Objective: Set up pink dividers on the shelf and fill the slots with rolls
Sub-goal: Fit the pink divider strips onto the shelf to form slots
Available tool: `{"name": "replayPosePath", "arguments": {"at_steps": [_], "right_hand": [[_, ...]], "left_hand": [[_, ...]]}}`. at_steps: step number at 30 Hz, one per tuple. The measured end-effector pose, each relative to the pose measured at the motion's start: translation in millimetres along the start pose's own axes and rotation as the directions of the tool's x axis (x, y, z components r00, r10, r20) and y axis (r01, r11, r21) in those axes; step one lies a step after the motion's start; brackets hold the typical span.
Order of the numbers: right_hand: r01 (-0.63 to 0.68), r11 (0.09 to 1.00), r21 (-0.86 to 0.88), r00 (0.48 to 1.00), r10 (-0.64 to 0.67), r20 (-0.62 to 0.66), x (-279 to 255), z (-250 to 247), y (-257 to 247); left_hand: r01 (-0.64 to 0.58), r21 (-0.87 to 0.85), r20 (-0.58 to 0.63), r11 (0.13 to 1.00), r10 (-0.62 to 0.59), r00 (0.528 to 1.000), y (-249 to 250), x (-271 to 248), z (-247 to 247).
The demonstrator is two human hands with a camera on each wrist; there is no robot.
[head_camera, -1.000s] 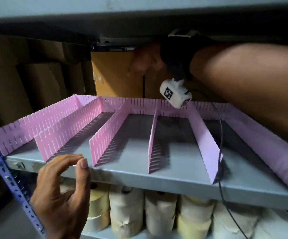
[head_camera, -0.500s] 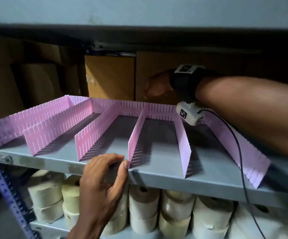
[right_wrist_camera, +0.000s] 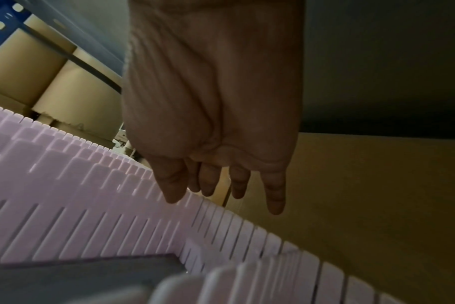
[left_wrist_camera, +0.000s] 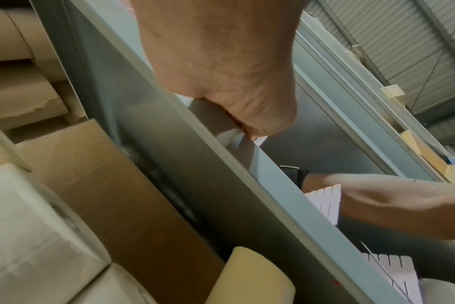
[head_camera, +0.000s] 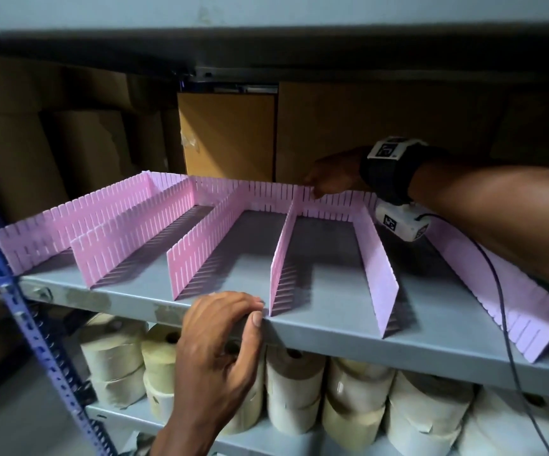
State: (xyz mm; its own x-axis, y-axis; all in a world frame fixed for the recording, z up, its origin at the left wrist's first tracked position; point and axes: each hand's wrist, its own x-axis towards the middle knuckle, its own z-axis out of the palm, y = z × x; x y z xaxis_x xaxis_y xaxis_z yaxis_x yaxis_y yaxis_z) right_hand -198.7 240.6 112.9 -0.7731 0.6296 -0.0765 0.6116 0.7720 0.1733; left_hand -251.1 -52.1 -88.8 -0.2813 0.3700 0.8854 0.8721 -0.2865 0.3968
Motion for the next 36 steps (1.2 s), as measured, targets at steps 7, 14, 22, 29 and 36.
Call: {"name": "replayPosePath", "arguments": {"at_steps": [7, 14, 22, 29, 36], "right_hand": [[0.055, 0.997, -0.054, 0.998, -0.056, -0.028, -6, 8, -4], [0.058, 0.997, 0.050, 0.998, -0.057, -0.033, -7, 4, -8], [0.048, 0.997, -0.060, 0.999, -0.049, -0.018, -4, 4, -10], [0.039, 0.992, -0.118, 0.999, -0.037, 0.021, -7, -9, -14], [-0.031, 1.000, -0.008, 0.998, 0.031, 0.054, -11, -9, -17]], "left_hand": [[0.031, 0.042, -0.016, 0.999, -0.030, 0.999, 7, 2, 6], [0.009, 0.100, -0.021, 0.995, -0.007, 1.000, 7, 2, 11], [-0.028, 0.154, -0.073, 0.988, 0.040, 0.997, 4, 0, 19], [-0.067, 0.166, -0.098, 0.984, 0.084, 0.992, -2, -2, 22], [-0.085, 0.165, -0.094, 0.983, 0.101, 0.990, -3, -1, 23]]}}
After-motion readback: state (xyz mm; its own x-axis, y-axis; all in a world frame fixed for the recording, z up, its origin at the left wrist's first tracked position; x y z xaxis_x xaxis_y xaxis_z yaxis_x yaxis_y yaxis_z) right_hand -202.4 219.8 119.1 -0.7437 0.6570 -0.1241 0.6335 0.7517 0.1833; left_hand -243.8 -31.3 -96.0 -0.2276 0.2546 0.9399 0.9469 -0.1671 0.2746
